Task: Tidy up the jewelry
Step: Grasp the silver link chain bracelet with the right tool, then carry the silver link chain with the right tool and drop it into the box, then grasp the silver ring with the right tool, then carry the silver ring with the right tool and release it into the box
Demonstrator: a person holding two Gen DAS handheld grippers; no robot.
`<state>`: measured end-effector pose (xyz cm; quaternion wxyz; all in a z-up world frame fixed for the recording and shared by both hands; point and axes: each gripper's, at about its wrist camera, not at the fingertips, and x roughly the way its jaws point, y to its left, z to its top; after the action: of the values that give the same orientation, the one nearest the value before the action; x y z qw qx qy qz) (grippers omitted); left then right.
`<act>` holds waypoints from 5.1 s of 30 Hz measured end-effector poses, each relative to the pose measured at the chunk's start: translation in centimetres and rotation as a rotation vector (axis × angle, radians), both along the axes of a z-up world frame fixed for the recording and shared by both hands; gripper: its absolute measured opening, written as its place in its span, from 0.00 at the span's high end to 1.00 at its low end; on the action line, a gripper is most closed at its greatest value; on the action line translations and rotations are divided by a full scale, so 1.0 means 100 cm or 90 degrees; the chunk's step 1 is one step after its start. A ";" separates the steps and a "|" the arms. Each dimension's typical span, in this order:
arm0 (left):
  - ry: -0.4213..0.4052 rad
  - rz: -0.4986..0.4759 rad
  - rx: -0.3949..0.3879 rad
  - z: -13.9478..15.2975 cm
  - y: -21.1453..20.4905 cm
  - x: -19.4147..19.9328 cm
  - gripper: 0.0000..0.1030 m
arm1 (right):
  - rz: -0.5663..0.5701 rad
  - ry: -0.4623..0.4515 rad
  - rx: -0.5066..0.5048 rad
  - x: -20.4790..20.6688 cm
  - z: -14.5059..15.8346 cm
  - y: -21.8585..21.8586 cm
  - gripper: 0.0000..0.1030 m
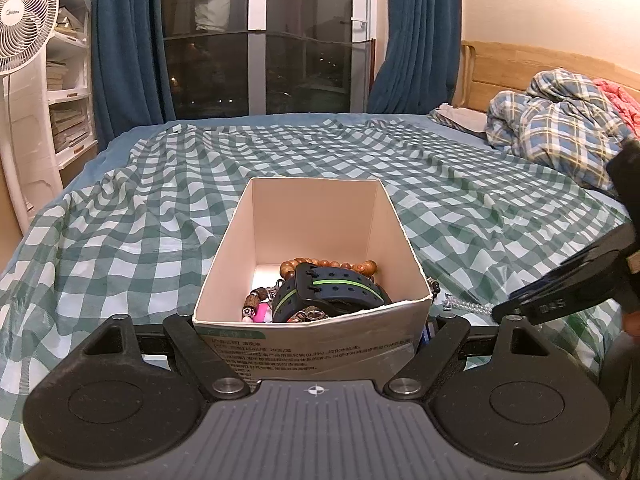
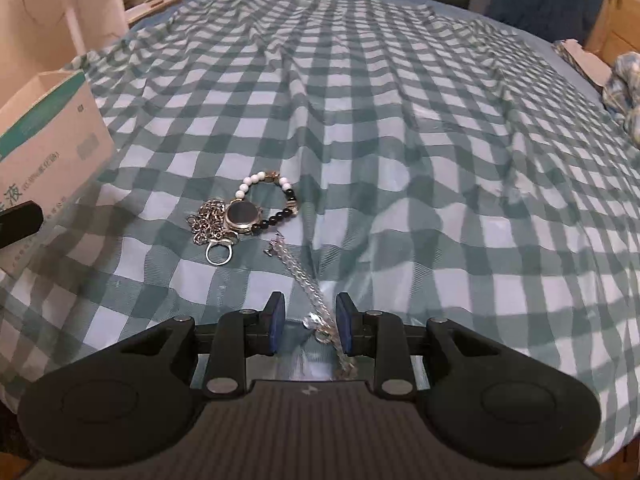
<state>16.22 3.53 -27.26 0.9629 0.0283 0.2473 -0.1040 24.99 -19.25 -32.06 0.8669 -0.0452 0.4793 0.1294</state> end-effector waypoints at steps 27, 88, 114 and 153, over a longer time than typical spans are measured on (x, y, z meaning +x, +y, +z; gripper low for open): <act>0.007 -0.003 0.003 -0.002 0.002 0.002 0.46 | -0.084 0.000 0.088 0.016 0.014 -0.031 0.00; -0.008 0.039 0.013 0.005 0.013 0.005 0.46 | 0.040 -0.012 0.051 0.014 0.003 0.066 0.00; 0.002 0.004 0.016 0.002 0.009 0.005 0.46 | -0.036 -0.004 0.156 0.005 0.021 0.035 0.00; -0.049 -0.029 0.021 0.012 -0.006 -0.013 0.46 | 0.152 -0.079 0.195 -0.032 0.151 0.120 0.00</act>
<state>14.90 2.91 -26.07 0.9685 0.0538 0.2111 -0.1210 21.81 -7.21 -16.93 0.8702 0.0229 0.3907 0.2995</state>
